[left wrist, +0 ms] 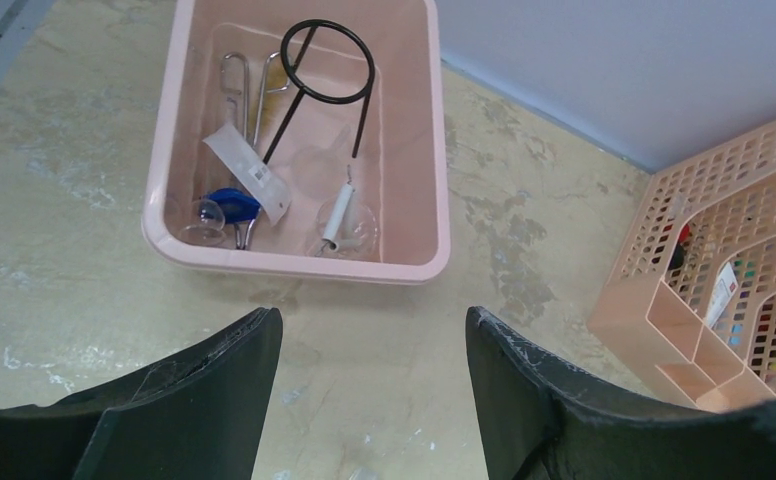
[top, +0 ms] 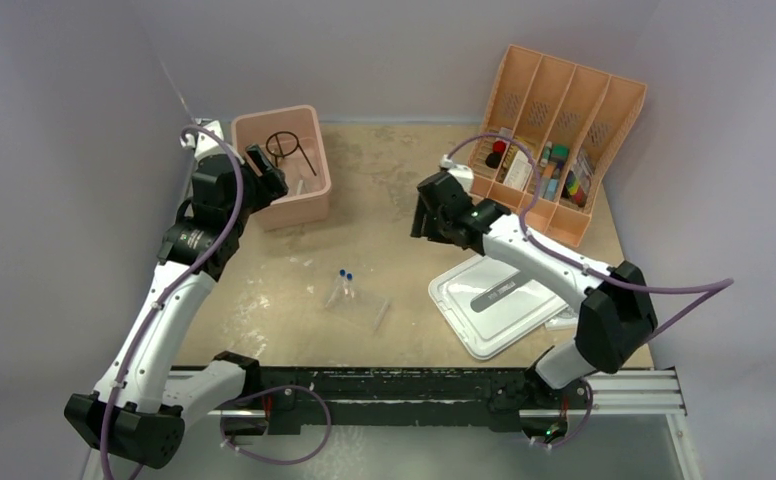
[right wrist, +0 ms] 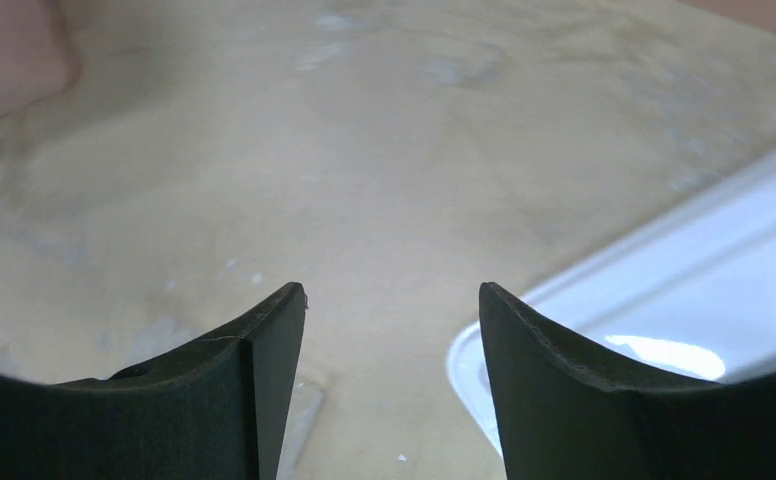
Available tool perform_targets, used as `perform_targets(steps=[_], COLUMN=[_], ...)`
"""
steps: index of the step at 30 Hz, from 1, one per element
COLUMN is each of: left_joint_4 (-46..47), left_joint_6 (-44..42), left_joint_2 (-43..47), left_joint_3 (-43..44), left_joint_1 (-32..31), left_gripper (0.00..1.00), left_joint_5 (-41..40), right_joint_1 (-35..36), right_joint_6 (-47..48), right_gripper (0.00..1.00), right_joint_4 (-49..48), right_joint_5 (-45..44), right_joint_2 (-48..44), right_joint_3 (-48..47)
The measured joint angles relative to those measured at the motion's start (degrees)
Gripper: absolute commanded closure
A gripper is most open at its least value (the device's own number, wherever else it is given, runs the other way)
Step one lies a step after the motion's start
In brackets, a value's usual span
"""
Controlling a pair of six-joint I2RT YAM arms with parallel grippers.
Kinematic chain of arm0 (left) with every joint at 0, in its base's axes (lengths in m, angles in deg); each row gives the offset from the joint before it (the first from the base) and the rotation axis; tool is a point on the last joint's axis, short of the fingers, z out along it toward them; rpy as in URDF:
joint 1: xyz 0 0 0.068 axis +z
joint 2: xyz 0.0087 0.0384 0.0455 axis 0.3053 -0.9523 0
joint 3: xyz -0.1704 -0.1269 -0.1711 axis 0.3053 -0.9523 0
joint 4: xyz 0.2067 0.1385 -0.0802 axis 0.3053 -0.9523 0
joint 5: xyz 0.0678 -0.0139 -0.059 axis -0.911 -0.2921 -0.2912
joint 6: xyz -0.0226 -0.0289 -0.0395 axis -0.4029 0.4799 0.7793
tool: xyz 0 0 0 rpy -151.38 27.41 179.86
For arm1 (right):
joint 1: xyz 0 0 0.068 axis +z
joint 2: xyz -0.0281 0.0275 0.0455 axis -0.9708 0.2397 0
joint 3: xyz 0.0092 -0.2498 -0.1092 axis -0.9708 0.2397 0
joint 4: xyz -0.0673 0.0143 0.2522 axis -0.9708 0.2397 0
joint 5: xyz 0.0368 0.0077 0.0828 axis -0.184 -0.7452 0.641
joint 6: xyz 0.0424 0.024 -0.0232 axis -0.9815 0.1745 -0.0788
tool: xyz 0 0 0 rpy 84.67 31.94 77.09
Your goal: Organize the chemistry lab equipment
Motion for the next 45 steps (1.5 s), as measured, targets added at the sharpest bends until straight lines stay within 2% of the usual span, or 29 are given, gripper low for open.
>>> perform_targets(steps=[6, 9, 17, 23, 27, 40, 43, 45], left_joint_4=[1.68, 1.9, 1.92, 1.92, 1.9, 1.97, 2.34, 2.82], left_joint_6=[-1.09, -1.38, -1.38, -1.38, -1.38, -1.38, -1.36, -1.36], left_joint_2=[0.48, 0.52, 1.16, 1.53, 1.55, 1.36, 0.9, 0.46], left_joint_3=[-0.46, -0.46, -1.42, -1.42, -1.42, -1.42, -1.42, -1.42], left_joint_1=[0.0, 0.0, 0.0, 0.0, 0.0, 0.0, 0.0, 0.0], left_gripper=[0.33, 0.33, 0.33, 0.33, 0.33, 0.33, 0.34, 0.35], left_joint_5=[1.7, 2.25, 2.69, 2.69, 2.82, 5.14, 6.95, 9.05], right_joint_1=[-8.55, -11.21, -12.68, -13.09, -13.64, -14.49, -14.78, -14.95], right_joint_6=[-15.56, -21.35, -30.12, -33.62, -34.05, -36.94, -37.94, -38.05], right_gripper=[0.5, 0.5, 0.53, 0.57, 0.64, 0.74, 0.95, 1.0], right_joint_4=[11.06, 14.47, 20.94, 23.37, 22.18, 20.63, 20.79, 20.76], right_joint_5=[-3.89, -4.26, -6.25, -7.45, -7.37, -6.23, -5.84, -5.33], right_joint_2=[3.08, 7.06, 16.68, 18.16, 18.16, 19.34, 19.34, 19.32], right_joint_3=[1.42, 1.51, -0.61, -1.97, -1.86, -1.55, -1.55, -1.55])
